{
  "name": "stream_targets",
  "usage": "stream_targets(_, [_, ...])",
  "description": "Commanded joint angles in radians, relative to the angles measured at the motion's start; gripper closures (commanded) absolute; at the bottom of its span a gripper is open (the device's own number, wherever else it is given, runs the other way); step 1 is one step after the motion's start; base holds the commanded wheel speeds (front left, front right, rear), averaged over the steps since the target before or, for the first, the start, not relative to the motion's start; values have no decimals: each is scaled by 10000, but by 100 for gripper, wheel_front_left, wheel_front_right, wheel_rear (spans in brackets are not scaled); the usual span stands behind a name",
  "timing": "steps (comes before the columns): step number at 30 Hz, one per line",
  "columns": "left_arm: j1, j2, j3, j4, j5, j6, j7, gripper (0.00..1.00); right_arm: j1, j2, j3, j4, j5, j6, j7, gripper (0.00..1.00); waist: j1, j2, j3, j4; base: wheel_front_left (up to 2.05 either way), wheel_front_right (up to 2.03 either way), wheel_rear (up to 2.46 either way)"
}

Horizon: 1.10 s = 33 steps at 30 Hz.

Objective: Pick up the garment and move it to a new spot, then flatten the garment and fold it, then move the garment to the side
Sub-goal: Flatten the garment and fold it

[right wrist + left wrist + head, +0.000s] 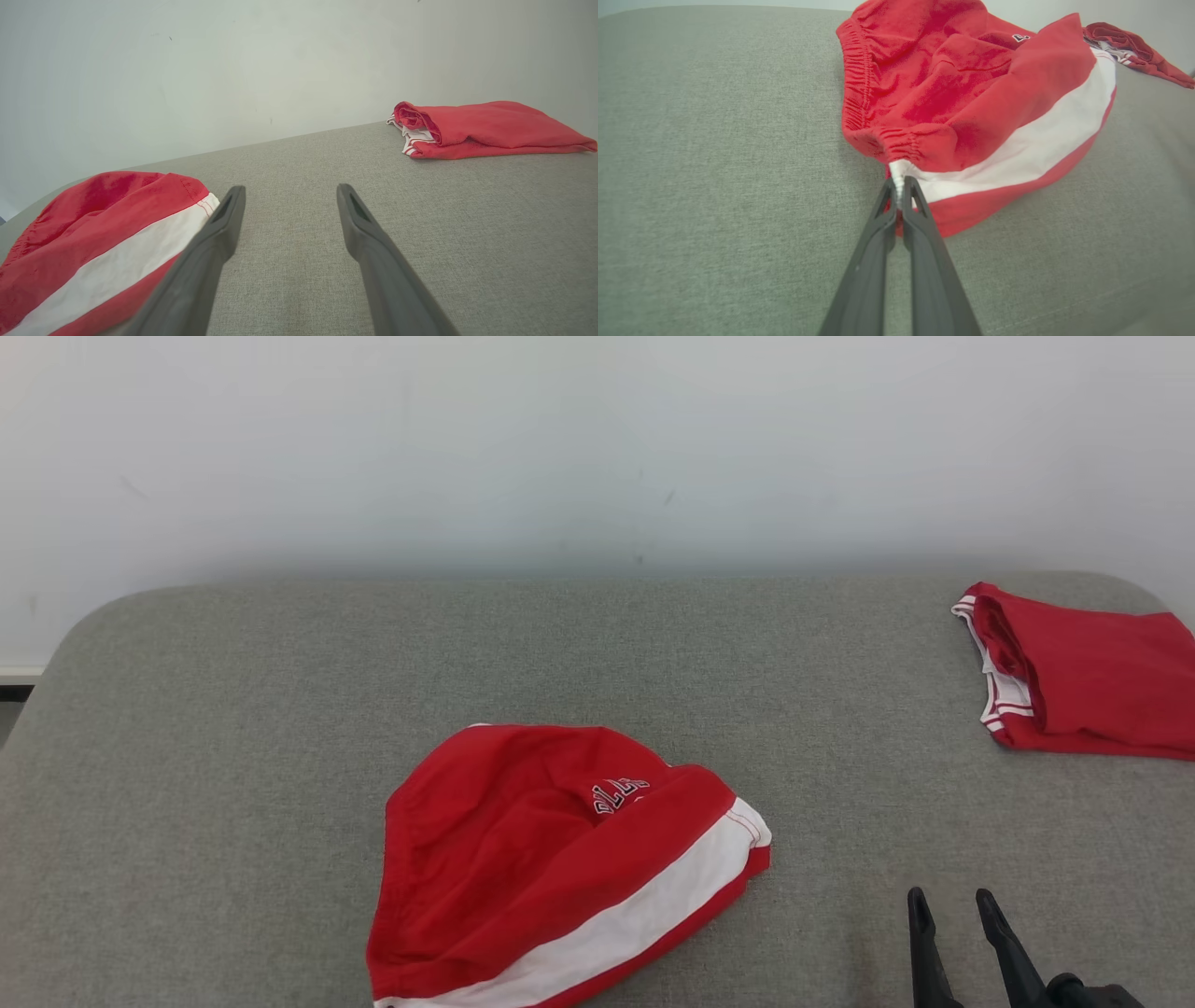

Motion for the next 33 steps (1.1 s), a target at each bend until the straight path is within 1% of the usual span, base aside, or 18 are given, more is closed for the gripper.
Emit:
stream_targets(1, [153,-3,266,25,48,28,-28,100,84,-57,23,21,51,-28,-45,0,1,0,-12,-32,0,0,0])
stream_targets(5, [291,-151,704,18,281,25,-28,100,111,-76,18,69,76,-28,-45,0,1,0,-65,-40,0,0,0])
stream_targets(8, [349,-207,771,69,410,26,-28,100,121,-62,37,153,119,-28,-45,0,1,0,-103,8,0,0,0])
stream_targets(9, [344,-239,813,23,447,26,-28,32,118,-57,52,172,136,-28,-45,0,1,0,-116,43,0,0,0])
stream_targets(10, [344,-239,813,23,447,26,-28,32,118,-57,52,172,136,-28,-45,0,1,0,-116,43,0,0,0])
stream_targets(11, [352,-282,863,-14,455,25,-28,0,118,-53,44,191,154,-28,-45,0,1,0,-129,84,0,0,0])
stream_targets(16, [447,-444,1102,-282,429,25,-28,0,138,-85,11,274,213,-28,-45,0,1,0,-219,364,0,0,0])
stream_targets(21, [660,-423,1374,-717,511,23,-28,0,112,-220,132,349,244,-28,-45,0,1,0,-305,658,0,0,0])
stream_targets(23, [676,-307,1293,-796,421,23,-28,0,27,-382,333,455,250,-28,-39,0,1,0,-330,747,0,0,0])
stream_targets(26, [560,-31,663,-681,114,23,-28,0,-248,-701,753,637,275,-28,191,0,1,0,-357,806,0,0,0])
stream_targets(30, [114,448,-481,-417,-463,22,92,0,-735,-1279,1295,950,432,-28,623,0,1,0,-330,848,0,0,0])
stream_targets(33, [-242,714,-1047,-193,-882,24,164,0,-1203,-1673,1816,1325,630,-28,907,0,1,0,-255,866,0,0,0])
